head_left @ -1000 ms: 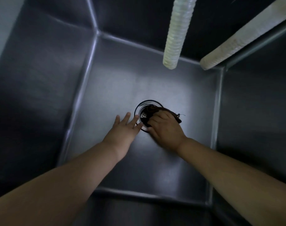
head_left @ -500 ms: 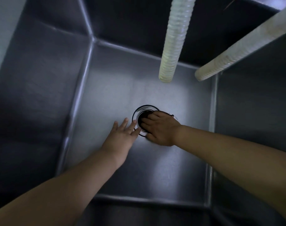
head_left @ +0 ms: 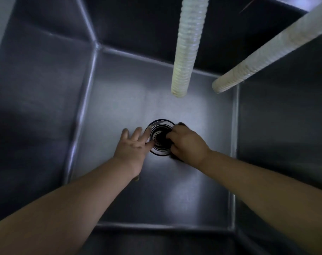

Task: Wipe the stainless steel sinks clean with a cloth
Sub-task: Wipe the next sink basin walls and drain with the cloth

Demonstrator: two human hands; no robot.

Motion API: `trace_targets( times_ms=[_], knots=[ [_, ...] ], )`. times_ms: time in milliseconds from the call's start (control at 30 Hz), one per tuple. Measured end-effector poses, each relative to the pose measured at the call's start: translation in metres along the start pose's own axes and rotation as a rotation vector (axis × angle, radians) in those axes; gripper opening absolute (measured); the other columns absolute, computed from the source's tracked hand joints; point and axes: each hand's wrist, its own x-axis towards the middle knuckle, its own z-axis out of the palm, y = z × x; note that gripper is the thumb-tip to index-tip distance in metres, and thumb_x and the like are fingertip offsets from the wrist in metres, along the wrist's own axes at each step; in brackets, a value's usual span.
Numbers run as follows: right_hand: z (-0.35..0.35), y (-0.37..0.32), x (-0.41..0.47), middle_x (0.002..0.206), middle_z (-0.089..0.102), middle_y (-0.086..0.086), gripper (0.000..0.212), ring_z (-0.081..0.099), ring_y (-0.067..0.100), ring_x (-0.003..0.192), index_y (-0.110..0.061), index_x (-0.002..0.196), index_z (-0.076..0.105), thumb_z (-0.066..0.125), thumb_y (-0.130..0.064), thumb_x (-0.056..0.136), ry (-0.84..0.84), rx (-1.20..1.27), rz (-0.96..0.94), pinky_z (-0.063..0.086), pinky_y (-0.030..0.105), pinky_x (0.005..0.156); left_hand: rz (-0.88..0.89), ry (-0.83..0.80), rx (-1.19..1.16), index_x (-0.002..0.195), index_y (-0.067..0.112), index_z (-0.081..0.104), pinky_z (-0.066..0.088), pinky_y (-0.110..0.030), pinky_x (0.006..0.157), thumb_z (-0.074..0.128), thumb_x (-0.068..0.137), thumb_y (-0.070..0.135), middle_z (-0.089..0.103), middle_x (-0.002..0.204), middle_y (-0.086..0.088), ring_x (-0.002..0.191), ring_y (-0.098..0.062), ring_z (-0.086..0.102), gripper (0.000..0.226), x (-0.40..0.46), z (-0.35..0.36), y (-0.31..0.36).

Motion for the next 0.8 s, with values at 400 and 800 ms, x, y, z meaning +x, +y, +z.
trace_targets(
  times_ms=[400,800],
  knots=[
    [0.017,0.009,0.013,0.132,0.057,0.004,0.042,0.048,0.025,0.122,-0.014,0.133,0.052,0.039,-0.033,0.098,-0.463,-0.23,-0.195,0.023,0.033,0.108,-0.004,0.003,-0.022,0.145,0.031,0.016,0.011,-0.049,0.112,0.086,0.046,0.047,-0.012,0.156,-0.005,0.14,-0.029,0.0,0.123,0.002,0.002,0.0],
    [0.023,0.01,0.011,0.123,0.057,0.017,0.049,0.05,0.033,0.115,-0.003,0.12,0.054,0.034,-0.042,0.097,-0.469,-0.326,-0.242,0.029,0.04,0.104,-0.014,-0.012,-0.038,0.144,0.033,0.013,0.008,-0.05,0.113,0.087,0.044,0.047,-0.016,0.155,-0.003,0.141,-0.029,-0.003,0.126,0.005,0.005,-0.002]
  ],
)
